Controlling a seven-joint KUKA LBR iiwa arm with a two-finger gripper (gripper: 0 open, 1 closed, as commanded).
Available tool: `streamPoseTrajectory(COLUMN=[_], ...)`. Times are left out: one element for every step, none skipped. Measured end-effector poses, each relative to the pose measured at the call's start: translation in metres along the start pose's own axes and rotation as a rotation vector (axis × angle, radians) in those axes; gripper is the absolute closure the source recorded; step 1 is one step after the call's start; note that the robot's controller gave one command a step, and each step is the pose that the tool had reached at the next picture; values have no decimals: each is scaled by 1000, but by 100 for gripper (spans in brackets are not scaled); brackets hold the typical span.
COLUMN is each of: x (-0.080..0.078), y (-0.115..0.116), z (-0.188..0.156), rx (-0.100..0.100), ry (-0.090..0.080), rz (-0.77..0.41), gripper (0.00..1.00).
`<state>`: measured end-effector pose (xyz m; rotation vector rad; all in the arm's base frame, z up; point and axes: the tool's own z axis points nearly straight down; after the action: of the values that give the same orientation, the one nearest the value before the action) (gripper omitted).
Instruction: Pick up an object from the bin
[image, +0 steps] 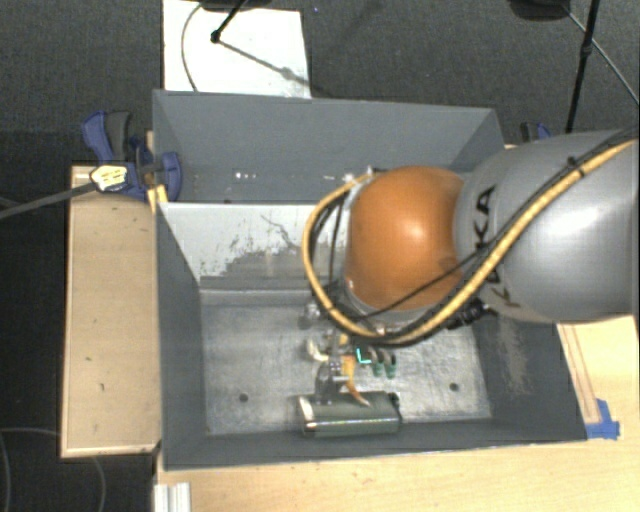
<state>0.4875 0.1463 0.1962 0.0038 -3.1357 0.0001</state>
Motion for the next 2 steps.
streamPoseTrajectory(x=[-2, -2], y=[-1, -1], z=[-4, -4], rx=[-1, -1], ry=[-8, -8], rz=[6, 8], gripper=[100, 100])
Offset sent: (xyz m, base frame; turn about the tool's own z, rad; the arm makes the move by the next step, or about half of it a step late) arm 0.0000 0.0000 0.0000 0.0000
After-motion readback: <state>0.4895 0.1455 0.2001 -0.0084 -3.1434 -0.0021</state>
